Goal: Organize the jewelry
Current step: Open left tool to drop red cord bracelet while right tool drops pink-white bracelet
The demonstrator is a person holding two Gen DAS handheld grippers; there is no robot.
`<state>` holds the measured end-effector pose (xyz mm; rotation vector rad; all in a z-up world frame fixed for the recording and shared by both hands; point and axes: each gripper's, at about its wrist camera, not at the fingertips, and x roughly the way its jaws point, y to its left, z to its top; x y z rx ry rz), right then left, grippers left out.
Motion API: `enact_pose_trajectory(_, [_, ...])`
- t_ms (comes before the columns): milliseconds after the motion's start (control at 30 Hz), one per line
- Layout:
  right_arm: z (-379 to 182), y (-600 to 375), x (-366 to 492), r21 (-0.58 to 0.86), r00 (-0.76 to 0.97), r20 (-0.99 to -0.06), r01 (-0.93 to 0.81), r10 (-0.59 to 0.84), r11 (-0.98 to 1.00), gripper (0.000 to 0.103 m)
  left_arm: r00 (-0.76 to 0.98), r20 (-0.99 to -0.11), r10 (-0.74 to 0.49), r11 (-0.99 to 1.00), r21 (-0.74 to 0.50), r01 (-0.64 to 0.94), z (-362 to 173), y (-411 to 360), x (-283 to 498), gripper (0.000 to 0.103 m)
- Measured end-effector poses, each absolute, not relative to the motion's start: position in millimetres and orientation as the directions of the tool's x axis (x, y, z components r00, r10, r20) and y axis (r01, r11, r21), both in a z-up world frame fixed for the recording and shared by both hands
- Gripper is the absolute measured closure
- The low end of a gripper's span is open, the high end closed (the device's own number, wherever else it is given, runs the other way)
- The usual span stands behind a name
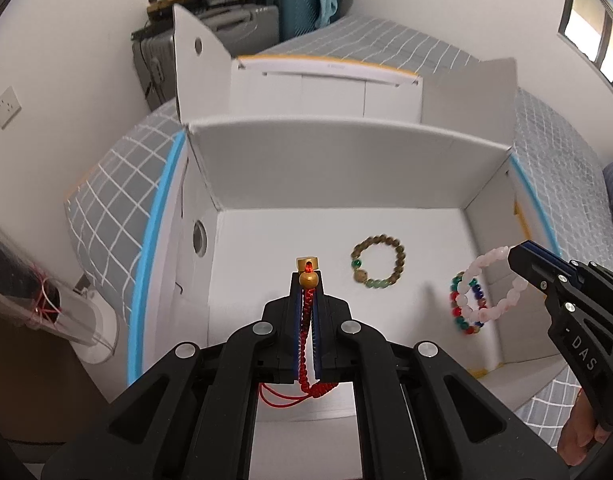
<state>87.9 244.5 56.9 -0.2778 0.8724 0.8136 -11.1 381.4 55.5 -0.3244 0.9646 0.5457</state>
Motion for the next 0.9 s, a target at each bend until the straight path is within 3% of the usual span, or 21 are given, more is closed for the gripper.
enact_pose_trajectory(567, [26.4,253.4,87.2,0.080,0.339,-0.815,-0.739,0.471,0.669,0.091,0.393,-0.887,0.244,0.825,-0.024,-0.565,24.1,386.6,-5.1,0.095])
enact_pose_trajectory(633, [28.0,252.1,86.6,0.076,0.345,-0.813,-0.735,0.469,0.673,0.081,0.394,-0.886,0.244,0.826,-0.023,-0.564,24.4,386.2,-4.8,0.095])
enact_pose_trajectory(700, [31.1,249.2,86.0,0.076,0.357,-0.804,-0.731,0.475,0.678,0.063,0.395,-0.884,0.252,0.824,-0.018,-0.566,26.3,385.2,-5.1,0.088])
enact_pose_trajectory(800, [36.3,244.6,85.3,0.070,0.375,-0.793,-0.727,0.480,0.683,0.057,0.404,-0.875,0.266,0.820,-0.015,-0.572,31.3,384.2,-6.0,0.070])
enact_pose_trajectory(900, [43.3,241.1,85.5,0.080,0.381,-0.781,-0.725,0.495,0.684,0.047,0.408,-0.868,0.283,0.816,-0.006,-0.578,37.1,382.8,-7.1,0.061])
